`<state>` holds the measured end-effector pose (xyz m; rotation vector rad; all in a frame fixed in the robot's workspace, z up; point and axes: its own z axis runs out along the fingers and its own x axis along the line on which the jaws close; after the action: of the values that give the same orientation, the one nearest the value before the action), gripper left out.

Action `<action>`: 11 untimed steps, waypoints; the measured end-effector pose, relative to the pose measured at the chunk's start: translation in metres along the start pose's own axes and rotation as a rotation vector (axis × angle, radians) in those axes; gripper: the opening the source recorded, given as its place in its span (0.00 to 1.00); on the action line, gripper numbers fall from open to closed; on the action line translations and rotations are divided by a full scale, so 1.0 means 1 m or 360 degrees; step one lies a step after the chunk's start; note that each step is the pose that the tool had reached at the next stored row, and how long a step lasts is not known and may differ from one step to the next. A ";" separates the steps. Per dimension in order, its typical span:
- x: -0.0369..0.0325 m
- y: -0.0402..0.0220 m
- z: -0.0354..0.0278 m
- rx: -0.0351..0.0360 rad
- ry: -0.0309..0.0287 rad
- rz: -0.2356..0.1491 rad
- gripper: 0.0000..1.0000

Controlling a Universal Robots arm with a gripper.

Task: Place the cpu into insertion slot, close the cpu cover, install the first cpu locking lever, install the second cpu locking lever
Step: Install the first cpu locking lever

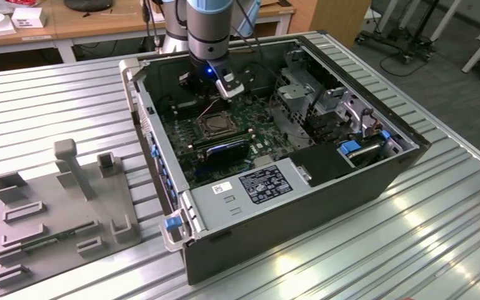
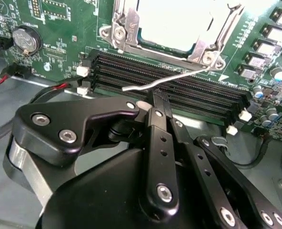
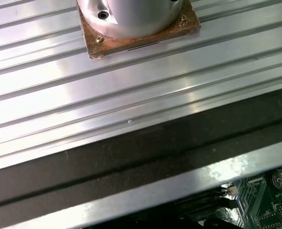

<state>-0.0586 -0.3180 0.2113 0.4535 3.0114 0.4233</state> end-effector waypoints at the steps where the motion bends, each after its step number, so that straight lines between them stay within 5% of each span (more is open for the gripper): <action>1: 0.0000 0.0004 -0.0012 0.0000 -0.00001 0.0000 0.11; 11: -0.0015 -0.0010 -0.0106 -0.0001 -0.00030 0.0001 0.11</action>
<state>-0.0586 -0.3221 0.2213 0.4543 3.0094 0.4234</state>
